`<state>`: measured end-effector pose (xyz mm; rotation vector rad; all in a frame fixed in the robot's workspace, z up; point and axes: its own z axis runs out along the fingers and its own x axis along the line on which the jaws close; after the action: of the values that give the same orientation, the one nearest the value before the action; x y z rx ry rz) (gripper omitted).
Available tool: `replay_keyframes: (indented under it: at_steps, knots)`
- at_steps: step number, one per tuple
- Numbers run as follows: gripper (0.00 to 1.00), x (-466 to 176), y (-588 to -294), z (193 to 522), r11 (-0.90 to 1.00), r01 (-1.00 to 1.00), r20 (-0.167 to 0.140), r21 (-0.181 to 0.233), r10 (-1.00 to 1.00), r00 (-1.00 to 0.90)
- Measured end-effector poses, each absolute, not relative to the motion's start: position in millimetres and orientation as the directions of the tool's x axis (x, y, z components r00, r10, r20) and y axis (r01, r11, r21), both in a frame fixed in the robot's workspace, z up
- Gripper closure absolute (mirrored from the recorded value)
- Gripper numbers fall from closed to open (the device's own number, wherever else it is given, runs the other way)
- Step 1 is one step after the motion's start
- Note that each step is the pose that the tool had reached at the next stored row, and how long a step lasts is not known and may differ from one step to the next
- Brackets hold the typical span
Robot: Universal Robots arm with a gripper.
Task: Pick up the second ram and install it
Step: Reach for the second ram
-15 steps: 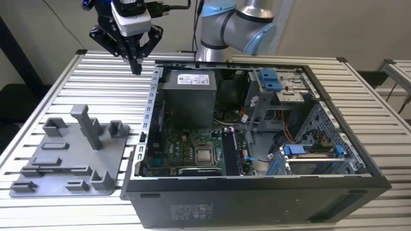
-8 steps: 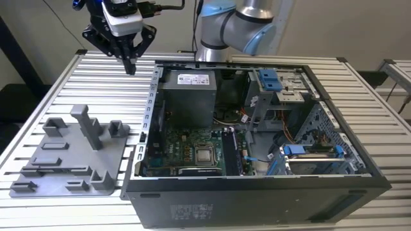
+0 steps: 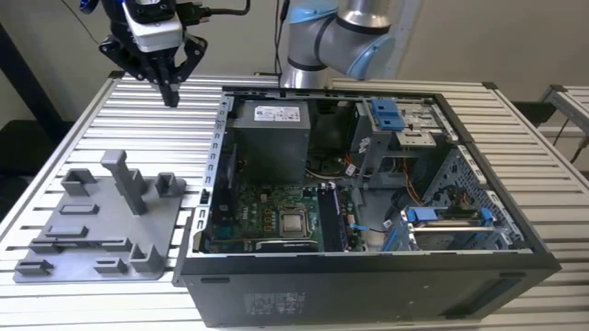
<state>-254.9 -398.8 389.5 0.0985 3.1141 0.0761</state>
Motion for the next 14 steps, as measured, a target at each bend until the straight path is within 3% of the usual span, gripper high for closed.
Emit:
replay_keyframes:
  at_steps: [14]
  knots:
    - [0.89, -292.6, -398.8, 388.4, 0.998, 0.047, -0.019, 0.05, 0.048, -0.999]
